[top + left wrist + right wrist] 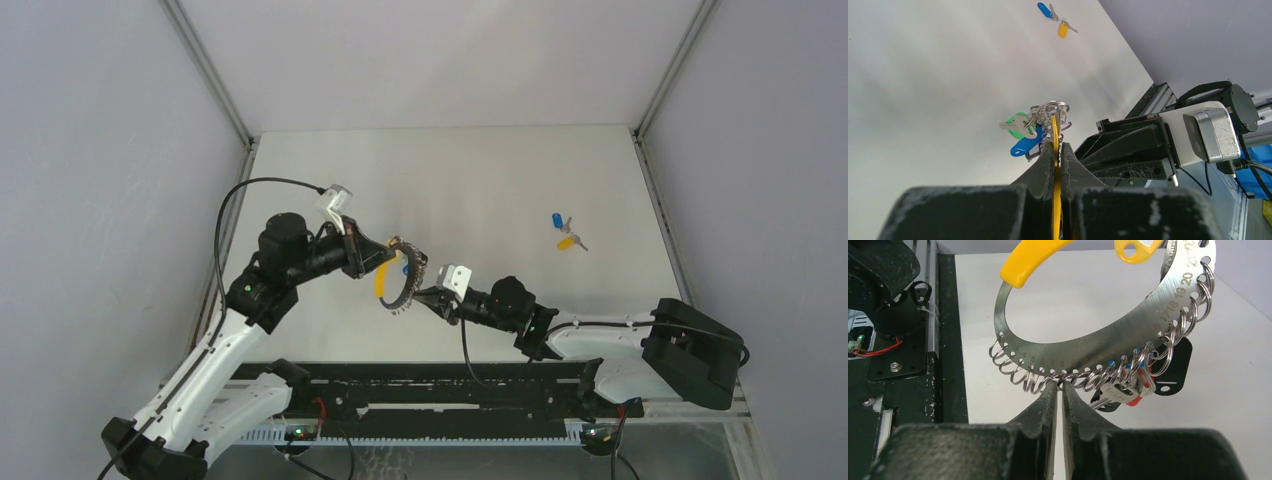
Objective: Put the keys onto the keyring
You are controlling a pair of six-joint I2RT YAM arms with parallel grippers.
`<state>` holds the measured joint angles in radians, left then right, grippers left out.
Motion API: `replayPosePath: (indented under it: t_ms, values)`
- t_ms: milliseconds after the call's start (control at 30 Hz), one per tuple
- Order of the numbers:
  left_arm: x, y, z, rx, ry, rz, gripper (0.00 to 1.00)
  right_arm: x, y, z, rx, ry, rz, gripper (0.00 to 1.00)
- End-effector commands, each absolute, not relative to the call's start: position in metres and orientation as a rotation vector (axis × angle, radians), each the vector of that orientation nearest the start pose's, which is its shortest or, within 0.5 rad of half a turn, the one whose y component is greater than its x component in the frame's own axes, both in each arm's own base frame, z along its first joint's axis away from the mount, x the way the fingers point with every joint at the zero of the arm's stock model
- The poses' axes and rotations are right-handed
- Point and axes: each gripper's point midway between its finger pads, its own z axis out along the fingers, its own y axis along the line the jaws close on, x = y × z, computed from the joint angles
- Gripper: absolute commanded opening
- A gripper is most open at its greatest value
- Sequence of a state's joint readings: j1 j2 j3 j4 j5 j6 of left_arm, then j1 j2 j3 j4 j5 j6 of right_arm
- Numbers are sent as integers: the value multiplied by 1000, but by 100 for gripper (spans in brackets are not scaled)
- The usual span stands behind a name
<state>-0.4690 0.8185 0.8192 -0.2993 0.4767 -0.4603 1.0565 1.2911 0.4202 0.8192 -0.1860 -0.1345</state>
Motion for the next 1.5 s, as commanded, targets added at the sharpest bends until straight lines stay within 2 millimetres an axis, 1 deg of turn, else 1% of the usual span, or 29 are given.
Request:
replayPosePath:
  t_ms: [0,133,267,500,867,1033,1133,1467]
  values:
    - [212,-221,298,381,1827,-1102,0,176,366,195,-1007,1242,870,7]
    - [210,-220,297,400,1821,-1090,0,180,361,195,-974,1280,882,10]
    - [210,-217,297,419,1810,-1066,0,179,358,201,-954,1292,922,11]
    - [209,-217,296,438,1813,-1053,0,178,357,205,-935,1293,956,13]
    - [208,-215,296,457,1820,-1032,0,176,355,205,-955,1294,988,17]
    - [207,-214,295,466,1828,-1026,0,177,353,204,-965,1296,975,17]
    - [207,-214,296,469,1827,-1029,0,181,352,202,-963,1301,948,17]
    - [207,-215,302,457,1819,-1037,0,179,359,195,-984,1293,950,13]
